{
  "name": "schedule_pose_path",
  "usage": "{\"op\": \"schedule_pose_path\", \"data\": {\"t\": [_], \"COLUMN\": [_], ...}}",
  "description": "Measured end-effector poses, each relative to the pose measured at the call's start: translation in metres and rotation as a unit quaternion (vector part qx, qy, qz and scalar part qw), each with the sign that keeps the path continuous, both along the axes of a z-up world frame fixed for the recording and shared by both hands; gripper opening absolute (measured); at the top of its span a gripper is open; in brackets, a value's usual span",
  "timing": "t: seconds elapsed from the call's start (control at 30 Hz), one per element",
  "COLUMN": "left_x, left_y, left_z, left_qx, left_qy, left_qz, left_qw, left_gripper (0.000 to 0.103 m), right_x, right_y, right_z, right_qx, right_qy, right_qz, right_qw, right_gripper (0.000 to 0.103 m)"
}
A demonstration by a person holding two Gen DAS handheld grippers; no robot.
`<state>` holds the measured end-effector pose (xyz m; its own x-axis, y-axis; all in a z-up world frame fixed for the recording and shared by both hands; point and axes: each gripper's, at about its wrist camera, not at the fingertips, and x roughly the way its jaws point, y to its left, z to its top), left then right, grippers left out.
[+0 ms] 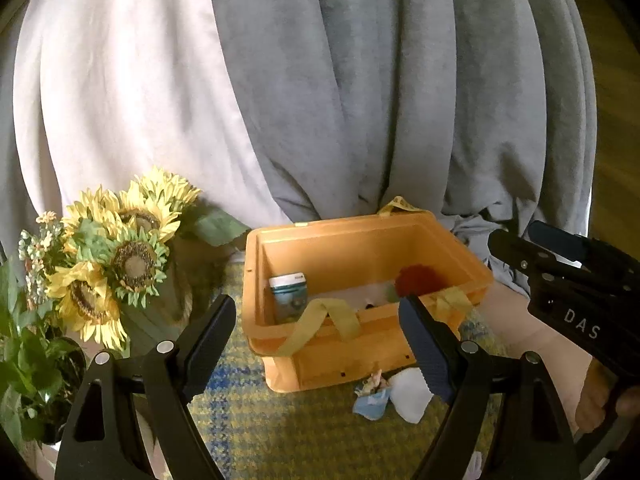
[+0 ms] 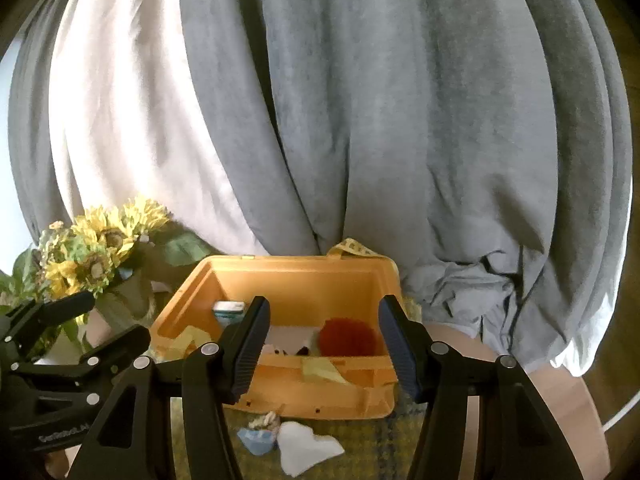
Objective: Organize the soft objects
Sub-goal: 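Withdraw both grippers toward the blue-overalls doll and white cloth beside the crate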
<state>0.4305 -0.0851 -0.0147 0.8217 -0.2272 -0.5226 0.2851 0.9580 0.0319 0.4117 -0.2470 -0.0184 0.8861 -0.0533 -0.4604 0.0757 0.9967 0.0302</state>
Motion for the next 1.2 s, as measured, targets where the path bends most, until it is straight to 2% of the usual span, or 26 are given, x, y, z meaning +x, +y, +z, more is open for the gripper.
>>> {"op": "schedule_pose_path", "data": {"t": [0.3, 0.57, 1.2], "left_x": [-0.014, -0.021, -0.011], "left_y": [-0.002, -0.008, -0.015], "left_z": [-0.023, -0.047, -0.100], "left_qx": [0.012, 0.038, 0.045], "left_qy": [0.012, 0.007, 0.084], "left_qz": [-0.008, -0.015, -0.034], "left_qw": [0.9998, 0.9991, 0.9949], "left_gripper": [0.084, 0.083, 0.083], "right_x": [-0.013, -0.015, -0.005], "right_y": [0.000, -0.001, 0.000], "right_z": [-0.021, -0.047, -0.097], "right_qx": [-0.005, -0.005, 0.008], "right_qy": [0.022, 0.058, 0.129], "right_qz": [0.004, 0.011, 0.033], "right_qw": [1.000, 0.998, 0.991], "right_gripper": [0.057, 0.057, 0.057]}}
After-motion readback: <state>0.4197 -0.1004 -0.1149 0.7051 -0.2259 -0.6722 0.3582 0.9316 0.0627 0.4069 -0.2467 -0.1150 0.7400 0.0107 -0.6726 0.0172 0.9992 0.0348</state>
